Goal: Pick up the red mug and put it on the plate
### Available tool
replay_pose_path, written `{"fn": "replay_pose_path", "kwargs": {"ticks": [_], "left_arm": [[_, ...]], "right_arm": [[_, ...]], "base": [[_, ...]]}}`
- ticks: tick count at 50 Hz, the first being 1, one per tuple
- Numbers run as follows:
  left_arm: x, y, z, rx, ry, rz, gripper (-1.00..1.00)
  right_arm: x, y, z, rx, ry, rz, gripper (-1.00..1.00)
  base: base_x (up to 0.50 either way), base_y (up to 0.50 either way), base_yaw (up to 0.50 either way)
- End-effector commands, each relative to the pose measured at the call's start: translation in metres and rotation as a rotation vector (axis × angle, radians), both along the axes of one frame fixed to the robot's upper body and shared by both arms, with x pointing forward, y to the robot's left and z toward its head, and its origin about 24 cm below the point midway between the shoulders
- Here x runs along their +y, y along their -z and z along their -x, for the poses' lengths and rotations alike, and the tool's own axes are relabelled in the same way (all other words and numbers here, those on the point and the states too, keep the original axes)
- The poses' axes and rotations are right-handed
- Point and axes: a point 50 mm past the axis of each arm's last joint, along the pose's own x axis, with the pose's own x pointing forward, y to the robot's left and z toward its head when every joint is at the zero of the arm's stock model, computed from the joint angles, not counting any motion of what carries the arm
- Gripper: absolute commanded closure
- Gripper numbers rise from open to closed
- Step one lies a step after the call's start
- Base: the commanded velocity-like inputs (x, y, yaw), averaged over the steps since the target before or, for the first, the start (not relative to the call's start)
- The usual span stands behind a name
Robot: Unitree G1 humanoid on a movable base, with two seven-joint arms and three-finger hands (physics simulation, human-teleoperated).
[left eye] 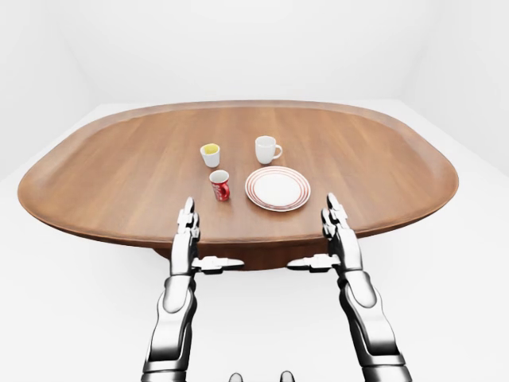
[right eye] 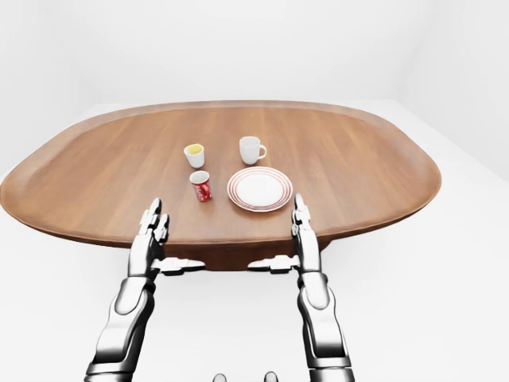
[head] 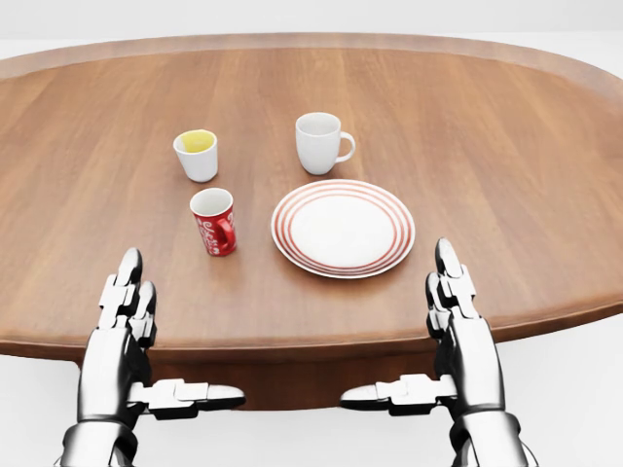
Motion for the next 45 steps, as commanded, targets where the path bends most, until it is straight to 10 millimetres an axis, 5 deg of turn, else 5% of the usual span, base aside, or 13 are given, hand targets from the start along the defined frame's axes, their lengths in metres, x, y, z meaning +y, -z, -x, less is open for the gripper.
{"fn": "replay_pose_path", "kwargs": {"ticks": [1,45], "left_arm": [[0.0127,-0.0039,0.0005,-0.013,-0.050,-0.009,-1.00],[0.0145,-0.0085,0.0029,-0.028,-0.075,0.000,-1.00]], "right_arm": [[0.0009,-0.0127,0.0078,-0.031,-0.029,0.020,-1.00],[0.0051,-0.0144,0.0085,-0.036,-0.054,0.034,-1.00]], "base": [[0.00,0.00,0.00],[0.00,0.04,0.00]]}}
